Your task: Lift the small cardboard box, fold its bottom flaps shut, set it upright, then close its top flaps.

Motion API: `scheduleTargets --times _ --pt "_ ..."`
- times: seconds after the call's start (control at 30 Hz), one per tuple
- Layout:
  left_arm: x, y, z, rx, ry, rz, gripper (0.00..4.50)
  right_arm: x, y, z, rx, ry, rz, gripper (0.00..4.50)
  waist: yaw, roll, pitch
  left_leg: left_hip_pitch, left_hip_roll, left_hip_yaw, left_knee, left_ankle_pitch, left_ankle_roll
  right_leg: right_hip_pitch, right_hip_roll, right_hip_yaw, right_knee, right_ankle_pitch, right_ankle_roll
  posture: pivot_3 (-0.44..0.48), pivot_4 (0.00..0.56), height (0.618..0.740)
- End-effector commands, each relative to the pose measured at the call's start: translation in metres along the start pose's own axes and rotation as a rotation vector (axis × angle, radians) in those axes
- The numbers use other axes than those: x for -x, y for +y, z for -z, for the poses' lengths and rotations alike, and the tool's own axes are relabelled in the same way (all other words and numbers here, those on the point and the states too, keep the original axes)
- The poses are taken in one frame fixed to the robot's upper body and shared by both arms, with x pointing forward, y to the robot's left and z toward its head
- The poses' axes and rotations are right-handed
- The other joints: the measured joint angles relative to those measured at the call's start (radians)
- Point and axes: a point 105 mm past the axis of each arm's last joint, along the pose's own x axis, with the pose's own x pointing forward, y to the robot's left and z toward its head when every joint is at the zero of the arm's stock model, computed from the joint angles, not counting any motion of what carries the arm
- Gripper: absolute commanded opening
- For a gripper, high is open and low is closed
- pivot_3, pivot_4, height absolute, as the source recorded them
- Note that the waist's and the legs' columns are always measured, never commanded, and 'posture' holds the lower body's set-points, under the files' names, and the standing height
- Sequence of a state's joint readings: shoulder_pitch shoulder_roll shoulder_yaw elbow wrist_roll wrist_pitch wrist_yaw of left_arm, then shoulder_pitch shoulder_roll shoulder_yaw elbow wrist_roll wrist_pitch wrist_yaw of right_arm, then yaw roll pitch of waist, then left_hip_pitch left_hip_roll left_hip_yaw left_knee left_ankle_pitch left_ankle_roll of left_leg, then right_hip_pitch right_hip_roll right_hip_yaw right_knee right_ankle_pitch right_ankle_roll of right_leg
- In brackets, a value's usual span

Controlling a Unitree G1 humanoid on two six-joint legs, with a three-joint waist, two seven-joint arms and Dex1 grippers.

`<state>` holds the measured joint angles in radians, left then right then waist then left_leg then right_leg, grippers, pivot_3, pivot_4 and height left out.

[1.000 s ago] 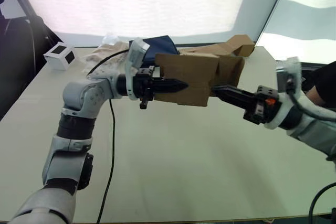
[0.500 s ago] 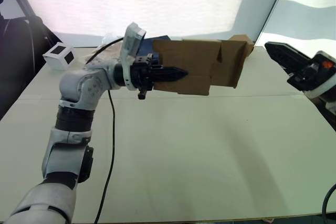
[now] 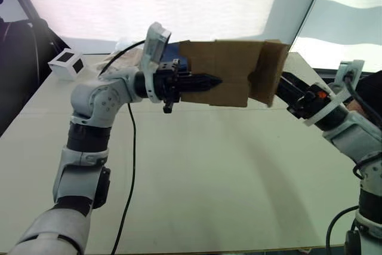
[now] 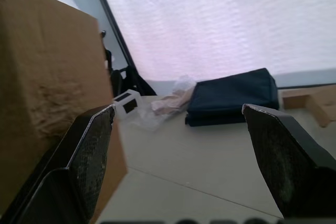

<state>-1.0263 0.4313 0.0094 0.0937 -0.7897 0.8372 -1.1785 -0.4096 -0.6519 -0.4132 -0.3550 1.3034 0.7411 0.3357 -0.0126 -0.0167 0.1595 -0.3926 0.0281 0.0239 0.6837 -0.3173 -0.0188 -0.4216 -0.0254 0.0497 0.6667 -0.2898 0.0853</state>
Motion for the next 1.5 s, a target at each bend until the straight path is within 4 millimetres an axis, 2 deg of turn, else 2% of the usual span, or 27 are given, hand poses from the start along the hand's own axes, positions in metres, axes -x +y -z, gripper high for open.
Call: scheduleTargets --times 0.03,0.13,0.33,0.7,0.9,0.93,1.33,1.43,1.5 --pt "0.005 0.001 -0.006 -0.039 -0.01 -0.016 0.0 0.003 0.024 -0.011 -0.072 -0.089 -0.092 3.97 0.001 0.0 0.0 0.0 0.0 0.0 0.0 0.0 0.0 0.0 0.0 0.0 0.0 0.0 0.0 0.0 0.15 0.74" --pt "0.004 0.001 -0.006 -0.031 -0.009 -0.012 0.0 0.0 0.032 -0.006 -0.138 -0.109 -0.124 3.97 -0.001 0.0 0.0 0.0 0.0 0.0 0.0 0.0 0.0 0.0 0.0 0.0 0.0 0.0 0.0 0.0 0.15 0.74" --pt "0.005 0.0 -0.005 -0.013 -0.009 0.002 0.0 -0.009 0.033 0.008 -0.26 -0.165 -0.151 3.97 -0.005 0.0 0.0 0.0 0.0 0.0 0.0 0.0 0.0 0.0 0.001 0.0 0.0 0.0 0.0 0.0 0.15 0.74" --pt "0.012 0.002 -0.006 0.009 -0.018 -0.01 0.0 -0.003 0.039 -0.007 -0.452 -0.315 -0.256 3.97 -0.002 0.001 0.0 0.0 0.0 0.0 0.0 0.0 0.0 0.0 0.0 0.0 0.0 0.0 0.0 0.0 0.15 0.74" --pt "0.013 0.001 -0.006 0.011 -0.017 -0.012 0.0 -0.006 0.044 -0.002 -0.495 -0.308 -0.279 3.97 -0.004 0.001 0.0 0.0 0.0 0.0 0.0 0.0 0.0 0.0 0.0 0.0 0.0 0.0 0.0 0.0 0.15 0.74" --pt "0.013 0.001 -0.006 0.011 -0.017 -0.012 0.0 -0.006 0.045 -0.001 -0.508 -0.309 -0.283 4.24 -0.004 0.001 0.0 0.0 0.0 0.0 0.0 0.0 0.0 0.0 0.0 0.0 0.0 0.0 0.0 0.0 0.15 0.74" --pt "0.012 0.0 -0.007 0.013 -0.025 -0.009 0.0 -0.012 0.044 0.006 -0.608 -0.358 -0.279 4.24 -0.004 0.001 0.0 0.0 0.0 0.0 0.0 0.0 0.0 0.0 0.0 0.0 0.0 0.0 0.0 0.0 0.15 0.74" --pt "0.012 0.0 -0.007 0.013 -0.027 -0.011 0.0 -0.014 0.043 0.008 -0.608 -0.355 -0.272 3.4 -0.004 0.001 0.0 0.0 0.0 0.0 0.0 0.0 0.0 -0.001 0.0 0.0 0.0 0.0 0.0 0.0 0.15 0.74" --pt "0.012 0.0 -0.007 0.013 -0.028 -0.011 0.0 -0.016 0.044 0.011 -0.607 -0.345 -0.273 2.68 -0.005 0.001 0.0 0.0 0.0 0.0 0.0 0.0 0.0 -0.001 0.0 0.0 0.0 0.0 0.0 0.0 0.15 0.74"
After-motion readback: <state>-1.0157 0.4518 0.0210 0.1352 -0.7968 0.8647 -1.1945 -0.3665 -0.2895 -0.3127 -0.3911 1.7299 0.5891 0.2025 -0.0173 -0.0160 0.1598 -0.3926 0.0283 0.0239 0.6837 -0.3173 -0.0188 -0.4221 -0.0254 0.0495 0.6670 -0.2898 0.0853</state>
